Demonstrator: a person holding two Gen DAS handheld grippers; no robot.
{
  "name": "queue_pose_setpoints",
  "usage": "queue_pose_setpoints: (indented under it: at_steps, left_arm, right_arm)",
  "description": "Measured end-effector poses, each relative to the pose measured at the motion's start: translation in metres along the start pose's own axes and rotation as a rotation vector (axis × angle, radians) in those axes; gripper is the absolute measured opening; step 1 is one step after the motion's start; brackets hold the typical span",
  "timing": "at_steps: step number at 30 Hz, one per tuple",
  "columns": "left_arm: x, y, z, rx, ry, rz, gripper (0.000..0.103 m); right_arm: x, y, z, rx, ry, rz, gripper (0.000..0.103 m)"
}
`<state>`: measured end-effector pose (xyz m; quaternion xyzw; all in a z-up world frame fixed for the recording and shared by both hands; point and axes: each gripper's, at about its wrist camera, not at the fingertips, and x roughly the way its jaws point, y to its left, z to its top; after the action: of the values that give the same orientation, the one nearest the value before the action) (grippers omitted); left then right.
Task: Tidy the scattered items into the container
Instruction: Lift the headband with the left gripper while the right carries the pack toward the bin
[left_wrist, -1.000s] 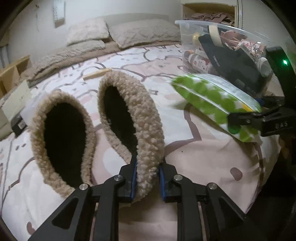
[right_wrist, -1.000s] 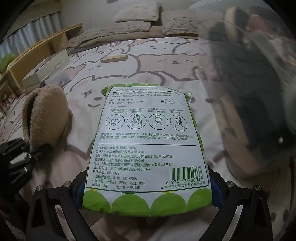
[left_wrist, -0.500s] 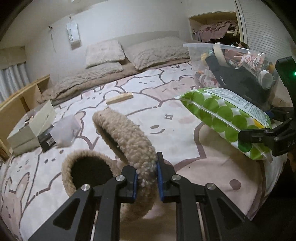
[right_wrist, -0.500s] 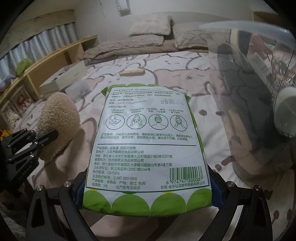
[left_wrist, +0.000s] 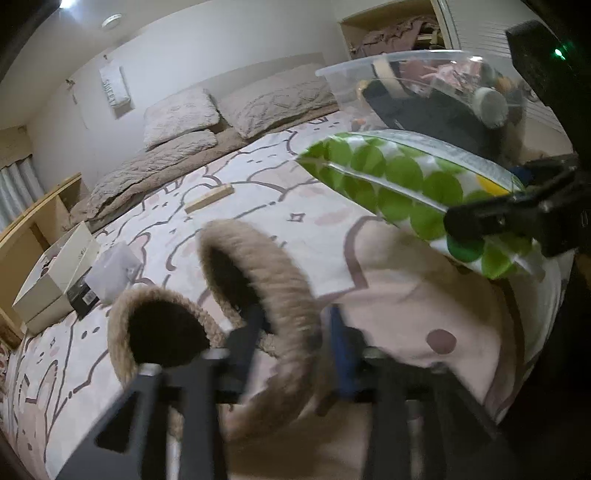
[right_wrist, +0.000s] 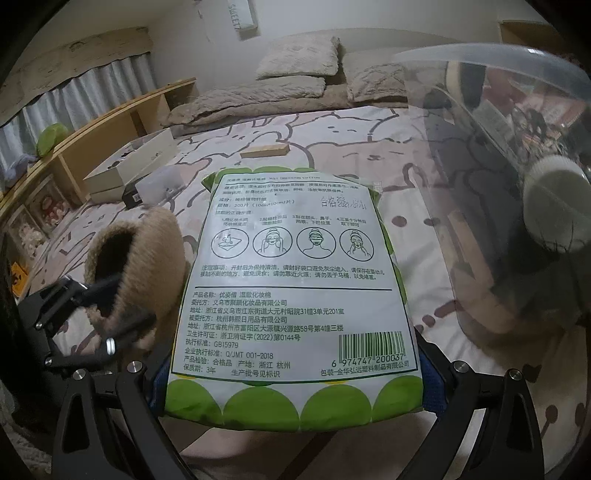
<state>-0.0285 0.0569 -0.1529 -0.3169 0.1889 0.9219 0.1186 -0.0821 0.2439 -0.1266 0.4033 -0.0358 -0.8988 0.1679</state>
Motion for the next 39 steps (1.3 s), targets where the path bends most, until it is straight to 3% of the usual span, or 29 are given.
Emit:
queue_pose_setpoints:
  at_steps: [2, 3, 8, 12, 15, 18, 22, 25, 29, 31, 33, 36, 39]
  left_arm:
    - [-0.008, 0.001, 0.000, -0.016, -0.034, 0.013, 0.092]
    - [-0.013, 0.003, 0.001, -0.027, -0.055, 0.018, 0.094]
    - [-0.028, 0.031, 0.004, -0.137, -0.072, 0.025, 0.094]
    - [-0.033, 0.073, -0.003, -0.315, -0.045, 0.067, 0.094]
    - [-0.022, 0.103, -0.015, -0.429, 0.016, 0.095, 0.094]
    - [-0.007, 0.121, -0.028, -0.526, 0.087, 0.063, 0.092]
    - [0.008, 0.121, -0.039, -0.533, 0.147, 0.079, 0.093]
    - [0.020, 0.115, -0.045, -0.526, 0.213, -0.008, 0.094]
    - [0.032, 0.119, -0.056, -0.652, 0.290, -0.102, 0.094]
    - [0.033, 0.121, -0.058, -0.689, 0.280, -0.098, 0.088]
    - [0.032, 0.120, -0.056, -0.681, 0.269, -0.070, 0.059]
    - [0.035, 0.120, -0.054, -0.677, 0.270, -0.092, 0.035]
    - [0.034, 0.113, -0.050, -0.633, 0.256, -0.100, 0.025]
  right_arm:
    - [-0.001, -0.002, -0.001, 0.008, -0.001, -0.001, 0.100]
    - [-0.002, -0.004, -0.002, 0.013, -0.002, 0.000, 0.100]
    - [-0.003, -0.006, -0.003, 0.030, -0.008, 0.005, 0.100]
    - [-0.003, -0.008, -0.005, 0.039, -0.009, 0.005, 0.100]
    - [0.000, -0.011, -0.008, 0.054, -0.005, 0.012, 0.100]
    - [0.002, -0.011, -0.009, 0.057, 0.001, 0.018, 0.100]
    - [0.006, -0.010, -0.011, 0.054, 0.007, 0.024, 0.100]
    - [0.007, -0.011, -0.013, 0.059, 0.009, 0.033, 0.100]
    - [0.009, -0.012, -0.016, 0.063, 0.011, 0.036, 0.100]
    - [0.009, -0.012, -0.017, 0.063, 0.013, 0.034, 0.100]
    - [0.010, -0.014, -0.019, 0.067, 0.014, 0.035, 0.100]
    - [0.010, -0.016, -0.020, 0.079, 0.012, 0.043, 0.100]
    - [0.011, -0.017, -0.019, 0.086, 0.006, 0.049, 0.100]
